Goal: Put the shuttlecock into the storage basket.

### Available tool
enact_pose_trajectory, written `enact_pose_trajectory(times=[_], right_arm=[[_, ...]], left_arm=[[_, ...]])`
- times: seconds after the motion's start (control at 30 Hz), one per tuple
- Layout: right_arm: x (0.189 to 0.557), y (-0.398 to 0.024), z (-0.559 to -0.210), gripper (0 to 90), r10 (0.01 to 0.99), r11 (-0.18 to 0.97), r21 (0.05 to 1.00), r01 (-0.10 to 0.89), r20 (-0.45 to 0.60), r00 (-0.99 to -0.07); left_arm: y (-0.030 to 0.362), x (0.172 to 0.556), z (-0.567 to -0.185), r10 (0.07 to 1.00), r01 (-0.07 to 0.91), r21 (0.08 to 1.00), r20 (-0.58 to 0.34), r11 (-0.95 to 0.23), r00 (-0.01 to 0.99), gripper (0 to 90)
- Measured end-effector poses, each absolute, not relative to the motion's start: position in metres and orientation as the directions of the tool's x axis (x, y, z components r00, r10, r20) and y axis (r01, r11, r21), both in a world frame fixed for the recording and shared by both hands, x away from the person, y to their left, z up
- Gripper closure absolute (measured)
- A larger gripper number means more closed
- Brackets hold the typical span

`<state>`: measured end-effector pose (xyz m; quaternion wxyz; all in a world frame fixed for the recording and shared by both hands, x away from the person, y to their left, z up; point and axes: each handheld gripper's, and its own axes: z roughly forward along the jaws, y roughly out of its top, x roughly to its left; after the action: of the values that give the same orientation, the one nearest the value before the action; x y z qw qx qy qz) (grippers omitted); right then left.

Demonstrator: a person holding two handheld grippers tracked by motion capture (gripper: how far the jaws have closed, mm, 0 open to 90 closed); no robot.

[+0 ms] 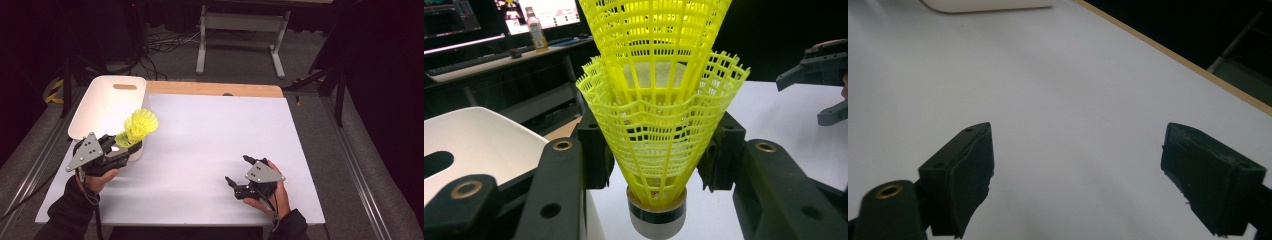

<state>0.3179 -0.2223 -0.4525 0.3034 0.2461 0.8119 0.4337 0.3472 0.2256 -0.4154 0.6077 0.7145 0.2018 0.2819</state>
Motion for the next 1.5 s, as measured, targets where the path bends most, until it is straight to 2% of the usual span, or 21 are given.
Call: enact_pose_trajectory(times=[0.57,1.07,1.5], right_arm=[[0.32,-0.22,-0.454,14.6,0.661,0.503,0.852,0.145,-0.271,-0.7],[0.322,-0.22,-0.457,14.6,0.662,0.499,0.852,0.16,-0.255,-0.705],[0.324,-0.222,-0.458,14.9,0.667,0.49,0.854,0.173,-0.24,-0.705]], left_arm=[[0.24,0.353,-0.406,0.67,-0.032,0.987,0.132,-0.159,0.73,56.0],[0.249,0.355,-0.384,0.663,-0.04,0.98,0.161,-0.193,0.732,55.9],[0.269,0.376,-0.359,0.673,0.031,0.984,0.096,-0.175,0.733,55.8]])
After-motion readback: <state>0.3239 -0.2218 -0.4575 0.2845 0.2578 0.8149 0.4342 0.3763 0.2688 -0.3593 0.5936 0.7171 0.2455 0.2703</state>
